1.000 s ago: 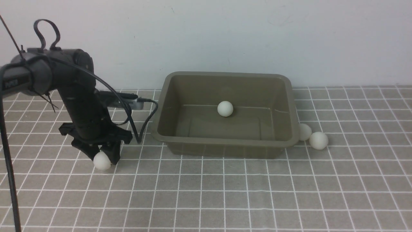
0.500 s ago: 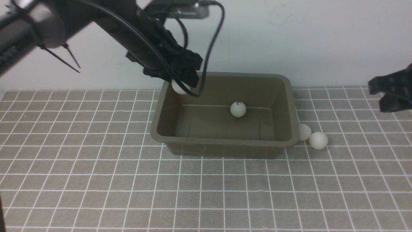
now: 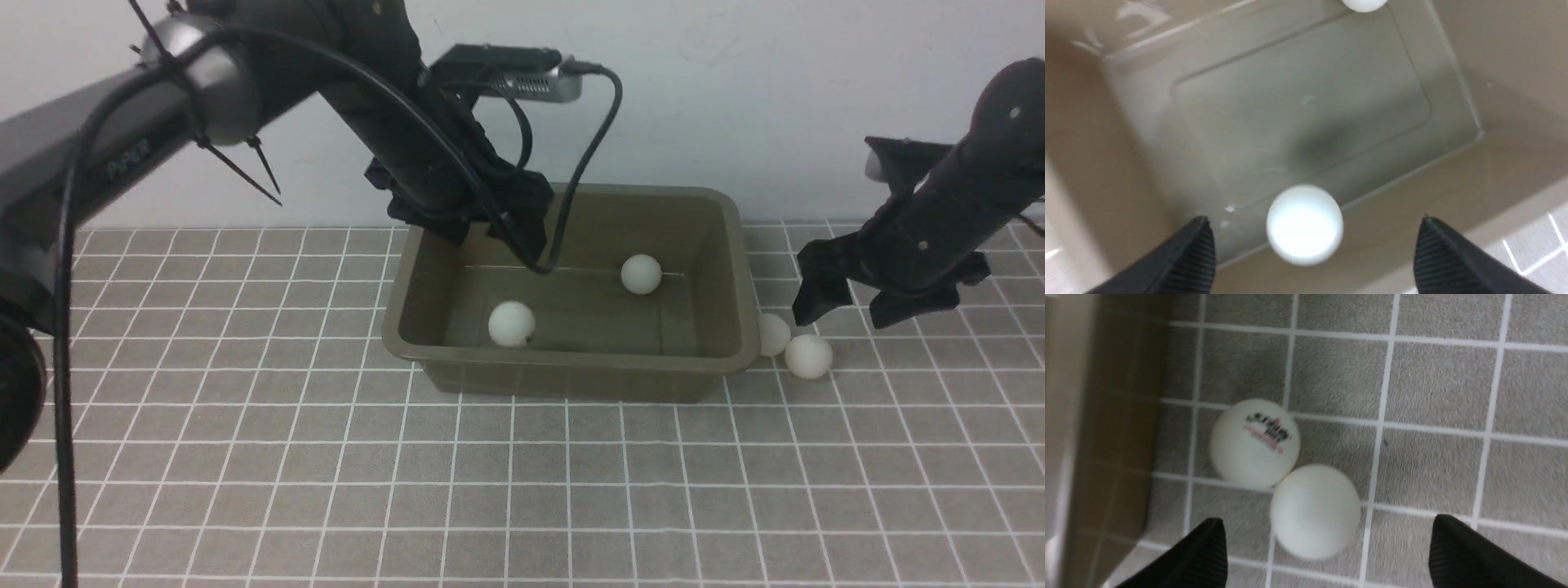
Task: Put the table tennis balls into the box on the grey coffee tablecloth.
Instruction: 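Drop the ball into the bin, then reach for and grasp a ping pong ball on the table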
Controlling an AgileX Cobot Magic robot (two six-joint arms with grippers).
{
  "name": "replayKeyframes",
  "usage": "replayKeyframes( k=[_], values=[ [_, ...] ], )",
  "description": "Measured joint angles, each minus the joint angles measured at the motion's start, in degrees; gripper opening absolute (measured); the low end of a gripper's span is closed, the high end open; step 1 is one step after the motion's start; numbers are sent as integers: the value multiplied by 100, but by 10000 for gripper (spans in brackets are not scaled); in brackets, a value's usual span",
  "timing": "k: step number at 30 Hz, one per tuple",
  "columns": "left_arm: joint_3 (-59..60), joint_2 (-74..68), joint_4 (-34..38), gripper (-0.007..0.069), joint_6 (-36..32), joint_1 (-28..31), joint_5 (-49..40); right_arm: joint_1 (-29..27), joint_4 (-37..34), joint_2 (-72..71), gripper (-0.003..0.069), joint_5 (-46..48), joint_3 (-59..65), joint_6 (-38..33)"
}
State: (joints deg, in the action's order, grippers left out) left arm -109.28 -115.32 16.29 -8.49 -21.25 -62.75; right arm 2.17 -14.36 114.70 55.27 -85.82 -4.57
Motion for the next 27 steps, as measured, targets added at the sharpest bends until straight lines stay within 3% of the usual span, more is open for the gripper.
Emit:
replayKeyframes(
  k=[3, 8, 10, 13, 14, 22, 27],
  values=[
    [-65, 222, -72, 456, 0, 108, -242, 0, 0, 269, 611, -19, -137, -23],
    [-65, 745, -245, 101, 0, 274, -604, 0, 0, 652, 575, -55, -248, -41],
    [-65, 885, -336, 30, 0, 300, -639, 0, 0, 751, 521, -55, -248, -45],
    [-71, 1049, -383, 4, 0, 300, -664, 0, 40, 791, 424, -30, -248, -58],
    [-71, 1130, -389, -3, 0, 300, -708, 0, 92, 791, 345, 19, -248, -58],
    [-71, 1285, -522, -5, 0, 305, -883, -90, 386, -22, 361, 510, -248, 266],
    [-71, 1305, -534, -5, 0, 305, -891, 43, -91, -948, 361, 231, -252, 238]
  ],
)
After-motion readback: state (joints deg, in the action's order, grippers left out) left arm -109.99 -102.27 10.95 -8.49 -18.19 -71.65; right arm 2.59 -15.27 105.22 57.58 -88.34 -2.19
